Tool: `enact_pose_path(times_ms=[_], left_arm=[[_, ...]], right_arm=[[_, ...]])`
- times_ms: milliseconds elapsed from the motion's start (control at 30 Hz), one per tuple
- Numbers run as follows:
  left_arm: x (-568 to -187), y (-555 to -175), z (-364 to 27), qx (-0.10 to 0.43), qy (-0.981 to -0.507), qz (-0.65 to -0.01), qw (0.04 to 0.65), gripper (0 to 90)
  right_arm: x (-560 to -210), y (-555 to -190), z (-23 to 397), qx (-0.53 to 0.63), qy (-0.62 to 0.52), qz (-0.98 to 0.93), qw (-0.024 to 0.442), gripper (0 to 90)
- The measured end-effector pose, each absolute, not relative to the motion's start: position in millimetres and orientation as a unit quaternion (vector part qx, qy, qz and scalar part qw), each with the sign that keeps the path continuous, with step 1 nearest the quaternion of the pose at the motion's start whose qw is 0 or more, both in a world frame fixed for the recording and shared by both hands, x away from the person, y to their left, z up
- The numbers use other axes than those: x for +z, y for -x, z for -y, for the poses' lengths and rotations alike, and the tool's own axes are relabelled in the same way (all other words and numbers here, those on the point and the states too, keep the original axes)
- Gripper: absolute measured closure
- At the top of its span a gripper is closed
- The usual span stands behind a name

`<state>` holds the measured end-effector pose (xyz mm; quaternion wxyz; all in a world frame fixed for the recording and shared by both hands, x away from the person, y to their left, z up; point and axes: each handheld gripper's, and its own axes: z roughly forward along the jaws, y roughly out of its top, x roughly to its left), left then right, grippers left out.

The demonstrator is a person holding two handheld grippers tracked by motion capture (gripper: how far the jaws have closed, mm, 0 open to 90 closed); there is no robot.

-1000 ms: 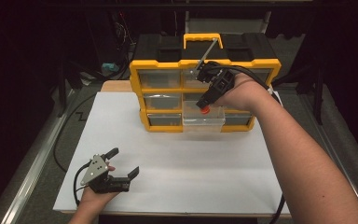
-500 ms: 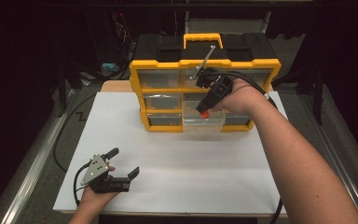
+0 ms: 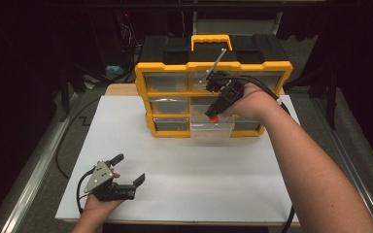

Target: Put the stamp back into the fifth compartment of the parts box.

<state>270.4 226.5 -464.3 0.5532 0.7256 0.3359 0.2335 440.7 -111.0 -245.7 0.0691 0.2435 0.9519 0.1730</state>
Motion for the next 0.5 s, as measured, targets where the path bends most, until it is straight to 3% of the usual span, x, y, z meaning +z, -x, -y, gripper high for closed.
enact_pose_path(times_ms=[100, 167, 267, 500], left_arm=[[-464.3, -270.5, -226.7, 0.233, -0.726, -0.336, 0.553, 0.4], [-464.2, -270.3, -226.8, 0.233, -0.726, -0.336, 0.554, 0.3], [-464.3, -270.5, -226.9, 0.233, -0.725, -0.337, 0.554, 0.3], [-464.4, -270.6, -226.6, 0.233, -0.725, -0.337, 0.554, 0.3]], right_arm=[[-245.9, -441.2, 110.5, 0.173, -0.245, -0.952, 0.070, 69.7], [-244.7, -442.1, 110.3, 0.180, -0.249, -0.949, 0.068, 53.3], [-241.9, -441.0, 111.0, 0.189, -0.250, -0.947, 0.072, 46.1], [-236.6, -436.0, 117.5, 0.192, -0.257, -0.945, 0.072, 40.4]])
